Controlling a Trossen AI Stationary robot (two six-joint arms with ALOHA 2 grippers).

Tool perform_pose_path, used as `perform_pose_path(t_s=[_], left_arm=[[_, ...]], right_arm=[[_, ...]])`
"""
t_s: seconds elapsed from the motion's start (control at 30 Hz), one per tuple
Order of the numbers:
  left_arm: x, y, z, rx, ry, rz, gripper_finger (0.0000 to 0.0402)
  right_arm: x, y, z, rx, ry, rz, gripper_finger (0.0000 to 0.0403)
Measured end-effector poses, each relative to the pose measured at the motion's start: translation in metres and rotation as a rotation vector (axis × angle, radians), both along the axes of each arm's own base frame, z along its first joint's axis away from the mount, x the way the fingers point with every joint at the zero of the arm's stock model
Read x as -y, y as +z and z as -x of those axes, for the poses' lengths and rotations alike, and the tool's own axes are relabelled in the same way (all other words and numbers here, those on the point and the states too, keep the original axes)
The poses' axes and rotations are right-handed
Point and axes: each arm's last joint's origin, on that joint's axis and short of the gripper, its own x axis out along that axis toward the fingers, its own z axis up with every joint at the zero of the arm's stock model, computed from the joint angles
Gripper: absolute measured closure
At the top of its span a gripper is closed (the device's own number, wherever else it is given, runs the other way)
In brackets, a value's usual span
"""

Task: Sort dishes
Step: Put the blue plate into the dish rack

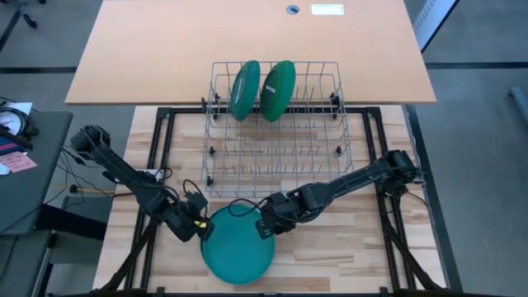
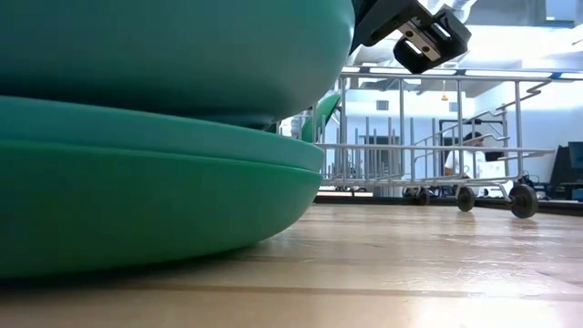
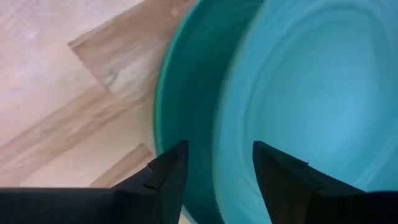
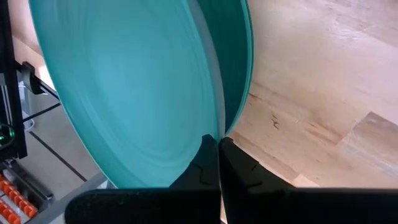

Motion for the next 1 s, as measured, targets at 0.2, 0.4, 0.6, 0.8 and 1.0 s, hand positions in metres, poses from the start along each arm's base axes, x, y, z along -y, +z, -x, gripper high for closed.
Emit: perform_pose_path(t_s=[0.2,0.4,0.6,0.8,1.0], left_arm=[[-0.001,-0.014,0.002,0.015,-0.016,0.010,0.0292],[-0.001,-0.013,0.000,0.048,-0.030,-0.014,0.0389],[0.002,-0.006,0.000,0.049,-0.016,0.014,0.0397],[0.008,0.021,0.001,0.055,-0.025,-0.002,0.0399],[0.011,0.050,0.000,0.077,-0.030,-0.049,0.0401]], right_arm=[[0.001,0.000,0.000,0.003,0.011,0.006,0.0402],[0.001,0.000,-0.001,0.006,0.012,0.004,0.0403],[0.000,0.004,0.000,0.008,0.017,-0.034,0.0387],[0.004,0.044,0.006,0.097,0.017,-0.046,0.0271],[0.016,0.107,0.022,0.291,0.022,-0.062,0.0152]])
